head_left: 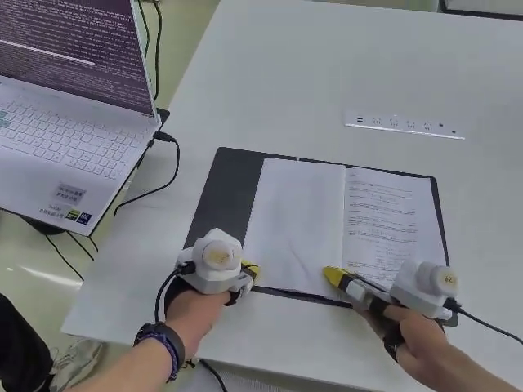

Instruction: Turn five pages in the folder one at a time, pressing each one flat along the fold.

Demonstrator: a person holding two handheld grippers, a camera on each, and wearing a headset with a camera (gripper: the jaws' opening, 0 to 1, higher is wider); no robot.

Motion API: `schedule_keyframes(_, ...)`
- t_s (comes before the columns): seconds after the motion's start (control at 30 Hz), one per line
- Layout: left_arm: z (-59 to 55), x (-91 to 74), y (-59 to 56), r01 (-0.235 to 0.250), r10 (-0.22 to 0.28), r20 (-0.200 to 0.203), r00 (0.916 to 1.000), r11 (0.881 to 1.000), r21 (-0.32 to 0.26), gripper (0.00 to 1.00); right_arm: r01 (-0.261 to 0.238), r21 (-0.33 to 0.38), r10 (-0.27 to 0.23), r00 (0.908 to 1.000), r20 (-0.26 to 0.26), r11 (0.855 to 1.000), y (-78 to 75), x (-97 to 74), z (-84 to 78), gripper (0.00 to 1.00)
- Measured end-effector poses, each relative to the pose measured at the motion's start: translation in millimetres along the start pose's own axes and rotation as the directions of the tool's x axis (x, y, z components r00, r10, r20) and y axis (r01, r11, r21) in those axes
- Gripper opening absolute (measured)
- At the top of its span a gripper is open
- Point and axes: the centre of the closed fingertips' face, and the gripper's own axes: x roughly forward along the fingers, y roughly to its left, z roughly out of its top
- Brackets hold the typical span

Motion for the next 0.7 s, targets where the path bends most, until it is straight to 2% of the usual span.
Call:
schedule_keyframes(0.23, -0.3, 0.9, 0.1, -0.002, 0.002, -0.001, 1.0, 1.0, 0.002, 0.0, 0.0, -0.003, 0.0, 1.0, -0.008, 1.0, 2.7, -4.6, -8.2, 0.0)
schedule_keyframes(0.7, -0.3, 0.7, -0.2, -0.006, 0.006, -0.015, 0.9999, 1.0, 0.016, 0.0, 0.015, -0.018, -0.015, 0.9998, -0.014, 1.0, 5.1, -6.1, -14.1, 0.0)
